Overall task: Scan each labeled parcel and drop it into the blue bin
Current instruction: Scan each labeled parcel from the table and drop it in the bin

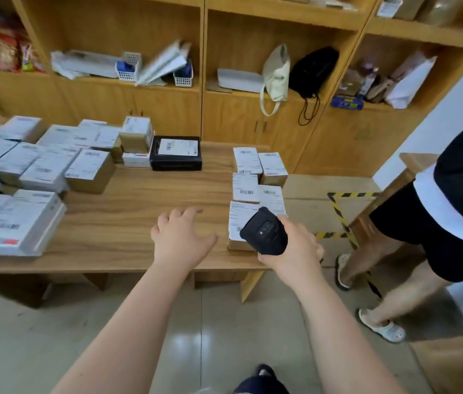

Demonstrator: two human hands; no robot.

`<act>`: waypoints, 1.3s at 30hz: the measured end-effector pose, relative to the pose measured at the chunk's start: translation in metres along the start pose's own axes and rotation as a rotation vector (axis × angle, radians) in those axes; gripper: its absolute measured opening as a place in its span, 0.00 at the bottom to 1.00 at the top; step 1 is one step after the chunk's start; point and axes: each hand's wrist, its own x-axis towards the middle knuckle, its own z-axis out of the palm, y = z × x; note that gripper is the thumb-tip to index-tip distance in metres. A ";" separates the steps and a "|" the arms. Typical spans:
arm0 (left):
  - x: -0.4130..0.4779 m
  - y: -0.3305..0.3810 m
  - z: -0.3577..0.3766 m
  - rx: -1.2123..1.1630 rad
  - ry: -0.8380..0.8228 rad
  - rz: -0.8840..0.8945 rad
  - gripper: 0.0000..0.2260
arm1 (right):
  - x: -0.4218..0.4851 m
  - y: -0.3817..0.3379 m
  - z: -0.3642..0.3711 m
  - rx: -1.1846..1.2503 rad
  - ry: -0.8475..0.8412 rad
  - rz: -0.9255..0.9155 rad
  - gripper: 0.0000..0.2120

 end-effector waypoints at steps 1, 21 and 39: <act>0.007 0.003 0.003 -0.002 -0.004 -0.008 0.29 | 0.010 0.000 0.003 -0.007 -0.010 0.000 0.36; 0.235 0.103 0.140 0.156 -0.347 -0.354 0.51 | 0.289 0.050 0.010 -0.025 -0.228 -0.054 0.27; 0.282 0.045 0.162 0.134 -0.312 -0.456 0.52 | 0.351 0.016 0.082 -0.087 -0.362 -0.021 0.40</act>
